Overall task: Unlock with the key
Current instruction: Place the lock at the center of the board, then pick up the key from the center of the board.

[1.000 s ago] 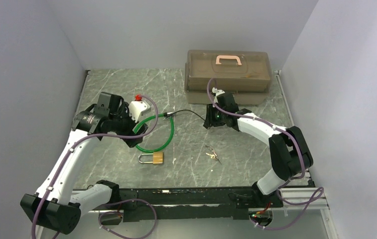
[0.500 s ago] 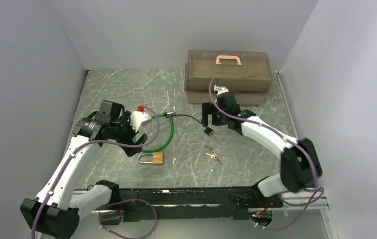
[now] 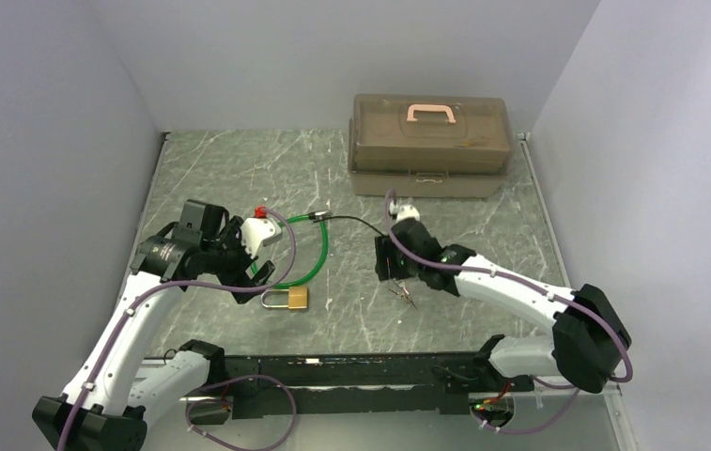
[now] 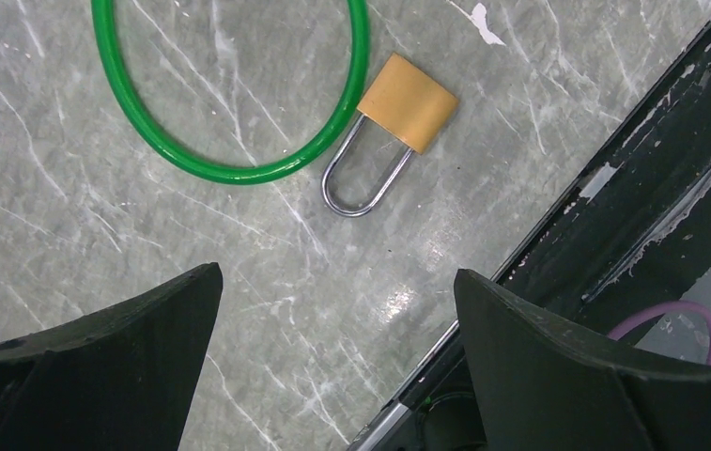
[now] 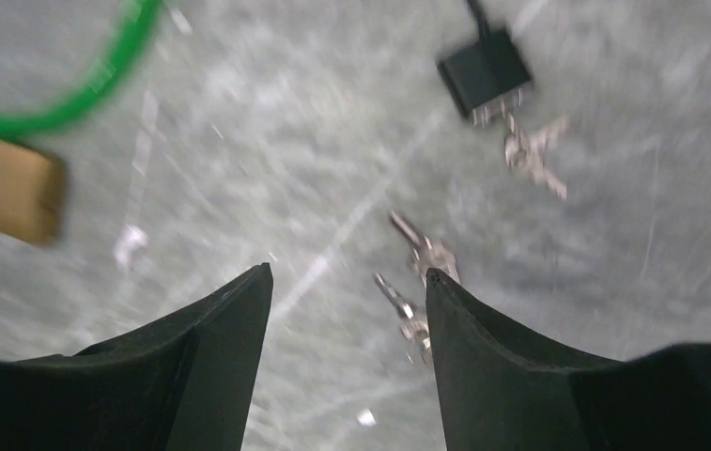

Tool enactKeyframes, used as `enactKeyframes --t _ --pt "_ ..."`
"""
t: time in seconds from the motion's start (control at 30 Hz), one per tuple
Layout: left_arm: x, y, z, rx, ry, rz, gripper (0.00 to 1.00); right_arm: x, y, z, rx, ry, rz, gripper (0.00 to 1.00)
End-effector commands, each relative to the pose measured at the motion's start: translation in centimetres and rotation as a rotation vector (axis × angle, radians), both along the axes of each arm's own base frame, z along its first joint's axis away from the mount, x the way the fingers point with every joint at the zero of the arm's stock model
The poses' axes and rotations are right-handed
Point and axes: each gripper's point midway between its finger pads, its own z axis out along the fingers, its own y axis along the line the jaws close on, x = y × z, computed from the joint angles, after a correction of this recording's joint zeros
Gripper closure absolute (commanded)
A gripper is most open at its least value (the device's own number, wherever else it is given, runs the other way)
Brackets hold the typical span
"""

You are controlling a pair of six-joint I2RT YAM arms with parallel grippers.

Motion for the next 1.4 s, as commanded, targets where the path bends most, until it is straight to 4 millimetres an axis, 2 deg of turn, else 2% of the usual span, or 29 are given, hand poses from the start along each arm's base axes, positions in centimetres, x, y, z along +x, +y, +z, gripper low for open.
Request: enactKeyframes --t 0.0,0.17,0.27,0.43,0.53,0.7,0.8,1.07,1.2,1.37 --pt "0.0 0.0 0.1 -0.011 -0.012 0.013 0.01 -1.8 -1.5 -2.2 -0.044 0.031 -0.043 0.36" --pt "-0.1 0.0 0.1 -0.014 -0.01 0.012 0.01 -2.3 -2.0 -4.2 -0.069 0.062 -0.049 0.36" --pt "-0.1 0.0 0.1 -0.015 -0.011 0.008 0.01 -1.8 -2.3 -4.9 -0.101 0.055 -0.061 0.36" --pt "0.0 0.0 0.0 -0.013 -0.01 0.008 0.01 -1.0 -1.6 -6.0 -0.125 0.059 -0.043 0.39" --pt "0.0 0.0 0.1 -0.01 -0.013 0.007 0.01 -0.9 -1.6 -6.9 -0.146 0.074 -0.039 0.44" --pt "0.0 0.1 0.4 -0.007 -0.019 0.001 0.01 -1.1 -1.5 -7.5 -0.148 0.086 -0.042 0.59" --pt "0.2 0.2 0.4 0.0 -0.018 0.006 0.01 -1.0 -1.4 -7.4 -0.14 0.082 -0.038 0.76" --pt "0.3 0.4 0.3 0.016 -0.009 0.009 0.01 -0.5 -0.8 -5.8 -0.118 0.043 -0.004 0.98" --pt "0.4 0.4 0.2 0.018 -0.008 0.005 0.01 -0.5 0.1 -4.4 -0.077 0.013 0.045 1.0" --pt "0.4 -0.1 0.7 0.001 0.007 -0.01 0.01 -0.8 1.9 -0.9 0.017 -0.046 0.134 1.0"
